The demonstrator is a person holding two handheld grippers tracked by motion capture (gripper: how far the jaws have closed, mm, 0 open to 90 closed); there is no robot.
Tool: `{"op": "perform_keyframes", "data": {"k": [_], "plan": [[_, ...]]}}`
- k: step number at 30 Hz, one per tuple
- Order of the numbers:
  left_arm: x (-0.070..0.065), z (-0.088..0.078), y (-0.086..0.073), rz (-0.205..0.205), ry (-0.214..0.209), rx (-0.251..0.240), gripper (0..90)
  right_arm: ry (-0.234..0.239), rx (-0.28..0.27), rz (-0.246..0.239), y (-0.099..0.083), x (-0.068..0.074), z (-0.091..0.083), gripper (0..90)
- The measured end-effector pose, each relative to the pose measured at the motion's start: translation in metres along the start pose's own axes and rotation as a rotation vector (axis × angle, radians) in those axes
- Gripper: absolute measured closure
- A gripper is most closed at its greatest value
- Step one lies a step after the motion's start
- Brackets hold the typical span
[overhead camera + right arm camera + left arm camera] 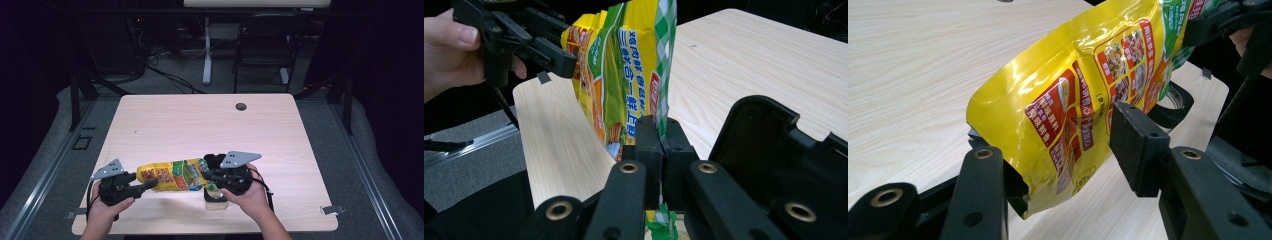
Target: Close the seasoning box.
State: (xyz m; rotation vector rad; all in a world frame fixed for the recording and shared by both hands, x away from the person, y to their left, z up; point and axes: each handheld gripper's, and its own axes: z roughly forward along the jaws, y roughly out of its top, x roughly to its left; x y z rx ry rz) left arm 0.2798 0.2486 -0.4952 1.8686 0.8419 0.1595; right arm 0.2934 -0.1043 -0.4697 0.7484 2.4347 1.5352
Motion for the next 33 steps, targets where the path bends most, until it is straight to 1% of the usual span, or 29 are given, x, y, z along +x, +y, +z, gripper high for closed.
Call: {"op": "perform_keyframes", "data": {"k": [6,17,25,27,30,33], "plan": [[-0.0045,-0.001,0.0028,0.014,0.013,0.001,54.4,0.003,0.0,0.018,-0.0021,0.0,-0.0013,87.6],[-0.0068,-0.0028,0.0052,0.023,0.011,-0.002,54.5,-0.001,0.01,0.019,-0.0032,0.0001,-0.0023,87.3],[-0.0075,-0.0035,0.006,0.028,0.01,-0.001,54.7,0.008,0.018,0.023,-0.003,-0.0011,-0.0028,87.3],[-0.0078,-0.0035,0.0062,0.03,0.01,-0.003,54.9,0.01,0.025,0.024,-0.0029,-0.0014,-0.0027,87.2],[-0.0092,-0.0035,0.0067,0.034,0.015,-0.004,54.8,0.018,0.056,0.016,-0.0029,-0.003,-0.0033,86.6],[-0.0095,-0.0035,0.0069,0.037,0.016,-0.005,54.9,0.024,0.068,0.02,-0.0034,-0.0041,-0.0033,86.4]]}}
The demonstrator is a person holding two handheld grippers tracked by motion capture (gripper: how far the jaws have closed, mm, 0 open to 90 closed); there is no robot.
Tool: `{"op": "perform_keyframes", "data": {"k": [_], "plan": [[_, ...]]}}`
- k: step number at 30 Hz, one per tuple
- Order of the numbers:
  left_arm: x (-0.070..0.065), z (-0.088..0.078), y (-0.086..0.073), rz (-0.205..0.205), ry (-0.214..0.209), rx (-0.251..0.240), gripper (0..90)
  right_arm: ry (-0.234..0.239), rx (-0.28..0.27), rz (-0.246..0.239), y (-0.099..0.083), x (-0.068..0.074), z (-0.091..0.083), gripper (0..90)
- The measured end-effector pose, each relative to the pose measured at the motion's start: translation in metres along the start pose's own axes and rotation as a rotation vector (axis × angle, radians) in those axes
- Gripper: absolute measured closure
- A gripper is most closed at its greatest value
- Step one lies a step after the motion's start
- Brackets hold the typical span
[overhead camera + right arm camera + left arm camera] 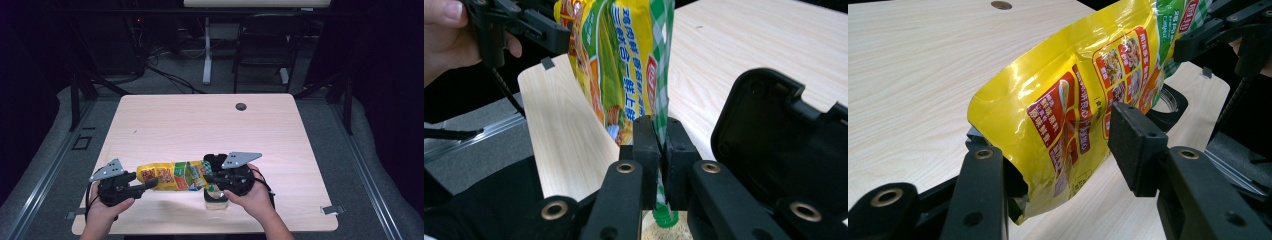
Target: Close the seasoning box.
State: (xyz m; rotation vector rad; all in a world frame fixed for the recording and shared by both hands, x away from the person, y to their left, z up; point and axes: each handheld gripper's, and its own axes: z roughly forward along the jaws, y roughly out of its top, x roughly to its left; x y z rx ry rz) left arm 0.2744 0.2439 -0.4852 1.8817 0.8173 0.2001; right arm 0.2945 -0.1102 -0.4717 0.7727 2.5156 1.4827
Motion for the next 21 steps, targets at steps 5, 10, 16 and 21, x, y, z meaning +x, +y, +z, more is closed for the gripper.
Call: {"op": "perform_keyframes", "data": {"k": [5,10,16,21], "plan": [[-0.0006,-0.0001,0.0004,0.001,0.0,-0.001,54.8,0.01,0.045,-0.003,-0.0012,-0.0025,0.0001,85.3],[-0.0014,-0.0007,0.0017,0.009,-0.001,0.0,54.9,0.01,0.065,-0.002,-0.0012,-0.0024,-0.0001,84.9],[-0.0034,-0.0012,0.0031,0.006,-0.002,-0.008,54.8,-0.002,0.096,-0.023,0.0,-0.0008,-0.0004,84.6],[-0.0078,-0.0032,0.0077,0.011,-0.017,-0.023,54.9,-0.015,0.111,-0.032,-0.0003,-0.0005,-0.0005,84.4]]}}
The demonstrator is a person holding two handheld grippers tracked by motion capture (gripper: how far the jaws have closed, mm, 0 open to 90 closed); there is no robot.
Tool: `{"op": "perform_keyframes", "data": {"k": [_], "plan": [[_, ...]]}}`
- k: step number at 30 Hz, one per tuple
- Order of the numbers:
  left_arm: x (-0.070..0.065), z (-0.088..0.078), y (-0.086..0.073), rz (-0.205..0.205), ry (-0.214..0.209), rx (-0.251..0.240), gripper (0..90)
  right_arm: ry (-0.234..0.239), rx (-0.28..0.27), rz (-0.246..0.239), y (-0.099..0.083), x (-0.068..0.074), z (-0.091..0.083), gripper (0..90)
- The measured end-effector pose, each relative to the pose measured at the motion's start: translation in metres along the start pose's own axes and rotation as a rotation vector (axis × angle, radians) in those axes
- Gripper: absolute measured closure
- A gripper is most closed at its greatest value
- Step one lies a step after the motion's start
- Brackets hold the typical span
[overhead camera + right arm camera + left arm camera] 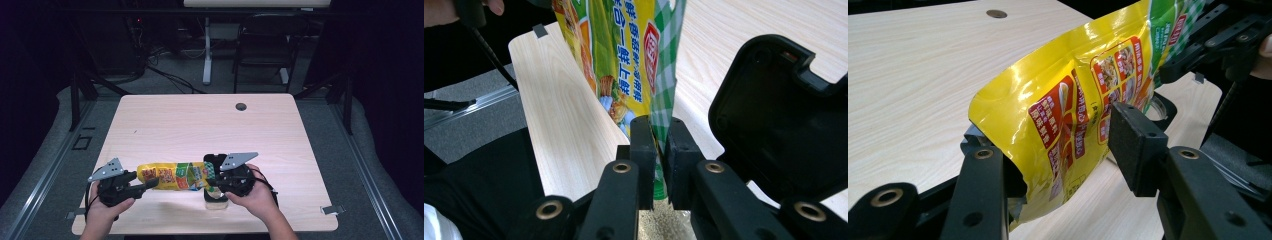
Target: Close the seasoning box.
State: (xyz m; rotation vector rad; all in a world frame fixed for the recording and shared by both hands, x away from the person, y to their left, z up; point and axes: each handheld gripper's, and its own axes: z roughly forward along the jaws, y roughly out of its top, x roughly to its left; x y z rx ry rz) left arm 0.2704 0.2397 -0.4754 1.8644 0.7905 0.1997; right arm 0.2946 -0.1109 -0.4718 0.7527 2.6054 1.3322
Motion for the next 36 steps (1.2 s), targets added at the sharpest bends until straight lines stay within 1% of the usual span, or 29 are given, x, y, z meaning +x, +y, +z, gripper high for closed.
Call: {"op": "perform_keyframes", "data": {"k": [3,4,6,9,14,16,17,18,20,24,27,28,30,33,35,36], "plan": [[-0.002,0.0,0.001,0.005,0.002,0.002,54.9,0.003,0.006,0.009,0.0,0.0,0.0,84.2],[-0.003,-0.001,0.001,0.001,0.004,0.003,54.9,0.003,0.01,0.012,0.0,-0.001,0.0,84.2],[-0.003,-0.001,0.002,0.005,0.005,0.005,54.9,0.003,0.015,0.01,0.0,-0.001,0.0,84.2],[-0.003,-0.001,0.002,-0.001,0.004,-0.001,54.9,0.006,0.017,0.01,0.0,-0.001,0.001,84.2],[-0.004,-0.001,0.006,0.005,-0.006,-0.002,55.3,0.007,0.021,0.014,-0.002,-0.003,0.002,84.2],[-0.005,-0.002,0.009,0.008,-0.012,-0.001,55.9,0.007,0.013,0.02,-0.003,-0.004,0.002,84.3],[-0.006,-0.001,0.01,0.007,-0.013,-0.008,55.9,0.007,0.013,0.02,-0.003,-0.004,0.002,84.4],[-0.006,-0.001,0.012,0.012,-0.011,0.001,55.9,0.008,0.014,0.021,-0.003,-0.005,0.002,84.5],[-0.008,0.0,0.015,0.015,-0.009,-0.01,55.9,0.006,0.014,0.023,-0.004,-0.005,0.002,84.6],[-0.011,0.0,0.021,0.022,-0.01,-0.007,55.9,0.006,0.025,0.017,-0.005,-0.007,0.001,84.7],[-0.013,0.001,0.024,0.034,-0.008,-0.003,55.9,0.011,0.015,0.03,-0.006,-0.007,0.001,84.7],[-0.014,0.001,0.026,0.042,-0.002,0.004,55.9,0.011,0.015,0.03,-0.006,-0.007,0.001,84.7],[-0.016,0.001,0.028,0.051,-0.001,0.003,55.9,0.011,0.023,0.024,-0.007,-0.008,0.0,84.6],[-0.016,0.001,0.03,0.053,0.0,0.009,55.9,0.009,0.022,0.025,-0.007,-0.008,0.0,84.6],[-0.017,0.001,0.031,0.052,-0.001,0.003,55.9,0.01,0.016,0.03,-0.008,-0.007,0.0,84.6],[-0.018,0.001,0.032,0.052,-0.007,-0.007,55.9,0.009,0.017,0.032,-0.008,-0.008,0.0,84.6]]}}
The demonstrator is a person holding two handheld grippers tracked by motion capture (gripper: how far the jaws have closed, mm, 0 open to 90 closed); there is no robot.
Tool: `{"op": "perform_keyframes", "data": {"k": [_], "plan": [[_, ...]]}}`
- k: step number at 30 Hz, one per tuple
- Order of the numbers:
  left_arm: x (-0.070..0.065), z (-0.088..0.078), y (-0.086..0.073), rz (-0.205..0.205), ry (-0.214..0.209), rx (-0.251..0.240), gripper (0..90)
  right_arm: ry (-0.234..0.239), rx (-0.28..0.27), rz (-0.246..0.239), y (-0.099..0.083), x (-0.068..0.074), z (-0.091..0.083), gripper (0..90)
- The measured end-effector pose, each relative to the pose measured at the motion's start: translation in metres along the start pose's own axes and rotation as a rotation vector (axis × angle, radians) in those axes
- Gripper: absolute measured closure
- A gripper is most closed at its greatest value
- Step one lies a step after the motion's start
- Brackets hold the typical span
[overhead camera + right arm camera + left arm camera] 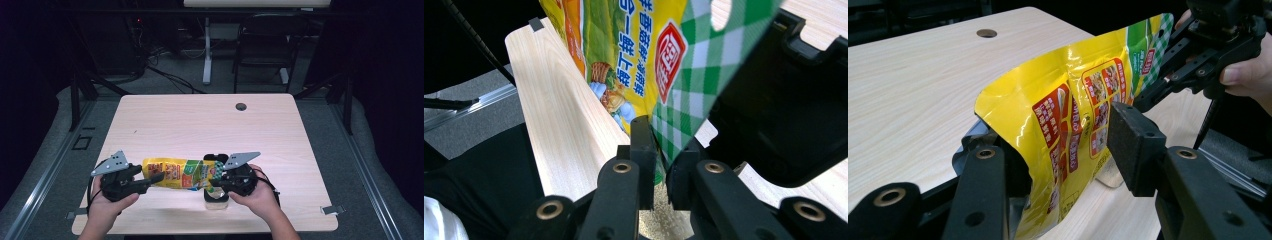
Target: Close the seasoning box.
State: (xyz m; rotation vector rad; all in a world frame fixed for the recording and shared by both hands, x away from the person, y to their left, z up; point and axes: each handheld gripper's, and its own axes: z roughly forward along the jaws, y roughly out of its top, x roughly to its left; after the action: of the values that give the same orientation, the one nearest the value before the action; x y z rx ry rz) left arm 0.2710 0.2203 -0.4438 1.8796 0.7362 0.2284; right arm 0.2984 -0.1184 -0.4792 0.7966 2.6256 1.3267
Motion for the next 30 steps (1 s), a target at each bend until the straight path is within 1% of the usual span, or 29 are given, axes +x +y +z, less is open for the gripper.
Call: {"op": "perform_keyframes", "data": {"k": [1,5,8,9,11,12,13,15,16,20,23,24,25,30], "plan": [[0.0,0.0,0.0,0.0,0.0,0.0,55.9,0.0,0.0,0.0,0.0,0.0,0.0,84.6],[-0.001,0.001,0.0016,0.003,-0.003,-0.025,55.9,0.004,-0.003,0.005,-0.0016,-0.0014,-0.0004,84.5],[-0.0017,0.0024,0.001,0.0,-0.011,-0.053,55.9,0.005,-0.007,0.009,-0.0028,-0.0023,-0.001,84.5],[-0.0019,0.0018,0.0008,0.002,-0.011,-0.055,56.1,0.004,-0.008,0.01,-0.0034,-0.0022,-0.0014,84.5],[-0.0022,0.002,-0.0009,0.0,-0.018,-0.083,56.4,0.002,-0.011,0.012,-0.0037,-0.0019,-0.0013,84.4],[-0.0024,0.0017,-0.0017,-0.001,-0.022,-0.089,56.8,0.001,-0.012,0.012,-0.0038,-0.0017,-0.0013,84.4],[-0.003,0.0018,-0.0023,-0.001,-0.015,-0.096,57.3,0.0,-0.011,0.011,-0.0039,-0.0016,-0.0015,84.4],[-0.003,0.0011,-0.0027,0.002,-0.02,-0.1,58.5,-0.001,-0.01,0.01,-0.0039,-0.0016,-0.0015,84.3],[-0.0026,0.0006,-0.0029,0.003,-0.03,-0.104,58.5,-0.002,-0.01,0.01,-0.0038,-0.0015,-0.0015,84.3],[-0.0031,0.001,-0.0046,-0.009,-0.033,-0.132,59.4,-0.009,-0.011,0.012,-0.0041,-0.0008,-0.0016,84.3],[-0.0032,0.0012,-0.0046,-0.012,-0.03,-0.14,60.3,-0.008,-0.013,0.01,-0.0046,-0.0009,-0.0018,84.2],[-0.0032,0.0013,-0.0044,-0.014,-0.036,-0.144,60.8,-0.009,-0.013,0.01,-0.0048,-0.001,-0.0019,84.3],[-0.0037,0.0015,-0.004,-0.017,-0.03,-0.144,60.9,-0.01,-0.013,0.01,-0.0049,-0.0012,-0.002,84.3],[-0.0043,0.003,-0.0018,-0.011,-0.036,-0.153,62.0,-0.012,-0.016,0.015,-0.0056,-0.0018,-0.0023,84.4]]}}
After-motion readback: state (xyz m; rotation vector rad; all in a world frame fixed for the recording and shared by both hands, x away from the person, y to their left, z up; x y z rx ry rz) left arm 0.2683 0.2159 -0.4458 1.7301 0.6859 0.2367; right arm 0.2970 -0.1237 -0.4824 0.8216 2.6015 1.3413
